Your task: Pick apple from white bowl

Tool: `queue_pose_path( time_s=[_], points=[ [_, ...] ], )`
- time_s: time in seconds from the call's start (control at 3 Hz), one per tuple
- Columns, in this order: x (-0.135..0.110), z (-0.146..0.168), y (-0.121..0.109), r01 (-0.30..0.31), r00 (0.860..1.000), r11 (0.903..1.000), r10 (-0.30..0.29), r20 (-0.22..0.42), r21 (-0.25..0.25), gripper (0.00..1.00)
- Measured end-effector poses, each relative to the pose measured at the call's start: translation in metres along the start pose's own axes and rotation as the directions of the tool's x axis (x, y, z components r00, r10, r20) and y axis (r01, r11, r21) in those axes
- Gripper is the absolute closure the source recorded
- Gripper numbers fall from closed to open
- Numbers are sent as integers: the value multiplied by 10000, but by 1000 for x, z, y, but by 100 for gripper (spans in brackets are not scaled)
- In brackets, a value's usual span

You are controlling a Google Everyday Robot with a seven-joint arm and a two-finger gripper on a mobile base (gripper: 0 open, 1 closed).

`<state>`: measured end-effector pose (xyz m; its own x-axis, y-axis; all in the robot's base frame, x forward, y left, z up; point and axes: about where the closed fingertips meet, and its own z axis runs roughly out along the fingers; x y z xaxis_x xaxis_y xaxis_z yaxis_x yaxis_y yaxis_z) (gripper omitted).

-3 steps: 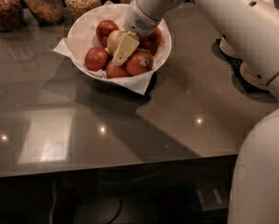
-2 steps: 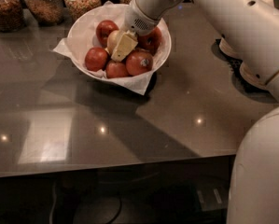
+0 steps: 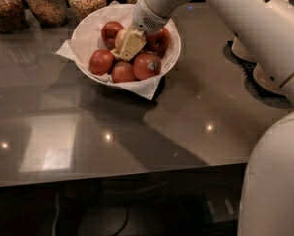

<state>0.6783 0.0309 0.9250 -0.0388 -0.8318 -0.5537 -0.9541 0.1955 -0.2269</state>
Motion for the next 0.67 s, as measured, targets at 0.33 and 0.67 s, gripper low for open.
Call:
queue_pose_path(
  time_s=[0.33, 0.67],
  points=[
    [0, -6, 0, -19, 10000, 10000, 19, 40, 64, 85],
    [-2, -22, -2, 11, 9997, 9994, -19, 246, 332, 100]
  ],
)
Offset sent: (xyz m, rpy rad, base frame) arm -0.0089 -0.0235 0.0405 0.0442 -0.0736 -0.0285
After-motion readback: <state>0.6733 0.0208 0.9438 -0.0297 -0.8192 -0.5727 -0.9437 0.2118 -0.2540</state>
